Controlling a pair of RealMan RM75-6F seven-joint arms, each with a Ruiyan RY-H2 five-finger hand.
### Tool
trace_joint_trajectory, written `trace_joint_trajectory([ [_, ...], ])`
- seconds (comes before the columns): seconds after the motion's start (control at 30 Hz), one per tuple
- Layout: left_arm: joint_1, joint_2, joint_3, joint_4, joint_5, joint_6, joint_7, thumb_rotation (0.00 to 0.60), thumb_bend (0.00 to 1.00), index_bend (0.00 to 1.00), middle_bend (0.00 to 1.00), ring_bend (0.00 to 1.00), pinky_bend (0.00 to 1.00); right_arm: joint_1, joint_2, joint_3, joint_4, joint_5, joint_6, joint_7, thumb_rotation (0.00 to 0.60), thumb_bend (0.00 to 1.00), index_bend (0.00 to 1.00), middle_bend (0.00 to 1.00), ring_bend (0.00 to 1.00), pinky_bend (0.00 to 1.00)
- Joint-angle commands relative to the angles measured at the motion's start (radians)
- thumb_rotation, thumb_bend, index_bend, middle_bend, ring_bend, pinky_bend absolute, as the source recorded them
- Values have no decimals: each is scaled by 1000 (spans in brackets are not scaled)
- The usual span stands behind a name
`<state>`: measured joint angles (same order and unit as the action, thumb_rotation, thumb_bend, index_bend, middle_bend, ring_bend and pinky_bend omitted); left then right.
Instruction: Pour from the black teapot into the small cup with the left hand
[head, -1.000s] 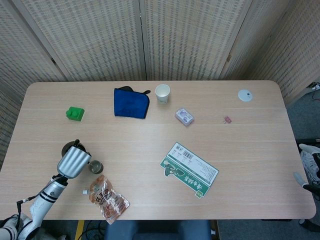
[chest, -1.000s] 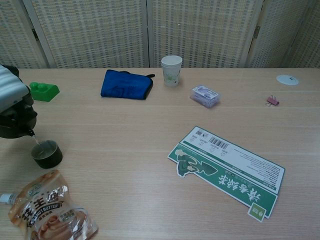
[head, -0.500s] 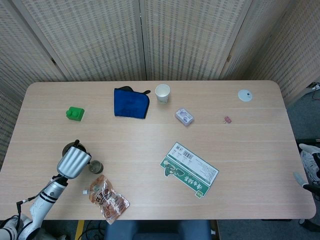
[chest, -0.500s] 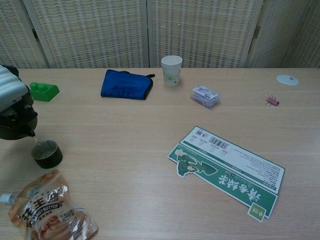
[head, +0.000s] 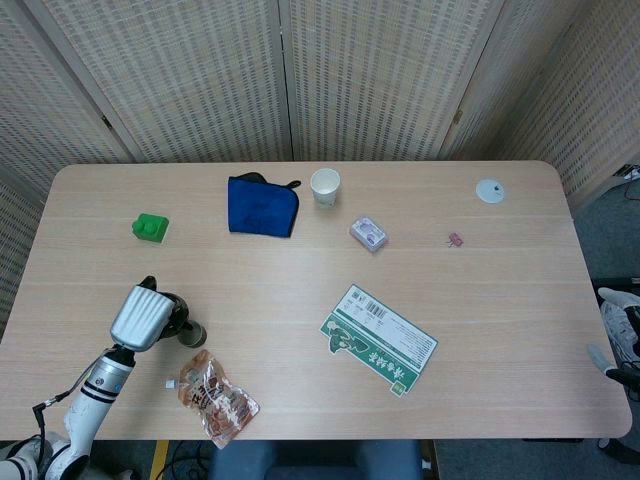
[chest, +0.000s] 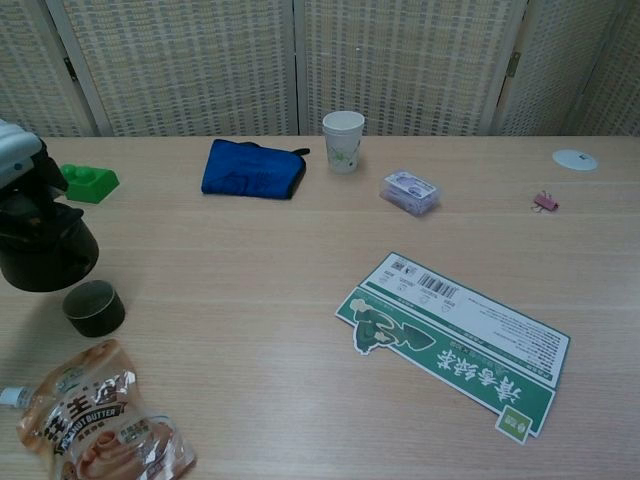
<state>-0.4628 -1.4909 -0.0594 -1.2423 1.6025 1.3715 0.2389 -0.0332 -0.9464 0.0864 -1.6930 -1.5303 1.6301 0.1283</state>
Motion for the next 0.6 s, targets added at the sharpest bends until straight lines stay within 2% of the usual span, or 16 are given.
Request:
trace_joint_trajectory([
  [0.03,2,21,-39,-58,-56,-16,-90,579,416,1000,1000,938,476,1,0,0,0,1,-2,0,600,186,258,286,202,185],
  [0.33,3,81,-108,-205,-215,-118,-307,549,415,1000,1000,932,476,2,-3,1,4,2,-4,3,600,186,258,286,202,186],
  [0.53,-1,102,-122,-234,-273,-175,-355,512,405,1000,1000,932,476,1,-4,1,7,4,-4,6,600,186,258,286,202,185],
  [0.6,-5,101,-138,-230,-325,-210,-374,503,373,1000,1000,932,476,-1,-5,0,10,6,-3,11,600,186,258,286,202,186],
])
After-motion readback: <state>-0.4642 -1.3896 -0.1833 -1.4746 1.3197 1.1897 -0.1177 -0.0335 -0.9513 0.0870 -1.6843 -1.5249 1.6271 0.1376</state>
